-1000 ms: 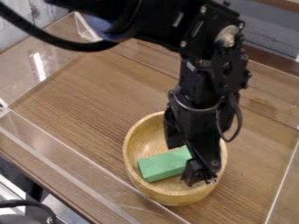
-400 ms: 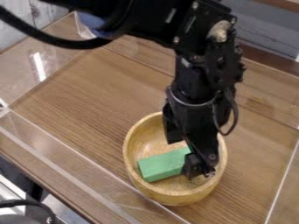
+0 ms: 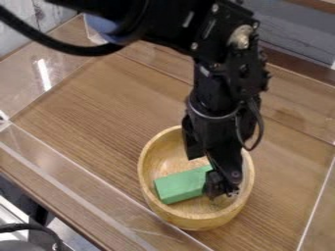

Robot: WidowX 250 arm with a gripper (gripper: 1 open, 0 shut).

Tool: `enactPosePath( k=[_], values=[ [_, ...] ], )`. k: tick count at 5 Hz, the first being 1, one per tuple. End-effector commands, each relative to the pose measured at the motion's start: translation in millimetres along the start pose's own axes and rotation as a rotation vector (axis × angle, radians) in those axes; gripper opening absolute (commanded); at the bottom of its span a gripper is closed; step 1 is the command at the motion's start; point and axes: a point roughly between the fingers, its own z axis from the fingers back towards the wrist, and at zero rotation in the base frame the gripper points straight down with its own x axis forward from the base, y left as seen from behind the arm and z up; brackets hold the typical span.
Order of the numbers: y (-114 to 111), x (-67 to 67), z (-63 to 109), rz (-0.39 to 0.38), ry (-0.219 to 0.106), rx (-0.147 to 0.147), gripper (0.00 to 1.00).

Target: Remove the green block from inside the brown bowl and put it on the table

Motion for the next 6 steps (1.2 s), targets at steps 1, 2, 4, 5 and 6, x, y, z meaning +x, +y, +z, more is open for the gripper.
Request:
enactPosePath(
  k=[1, 2, 4, 5, 6],
  values=[
    [4.6, 4.5, 1.2, 0.000, -0.023, 0.013, 1.00],
    [3.9, 3.0, -5.2, 0.003, -0.024, 0.011, 1.00],
    [2.7, 0.3, -21.2, 0.013, -0.024, 0.001, 1.00],
    [2.7, -0.5, -27.9, 0.021, -0.026, -0.003, 0.00],
    [3.4, -1.0, -27.0, 0.022, -0.024, -0.003, 0.00]
  ],
)
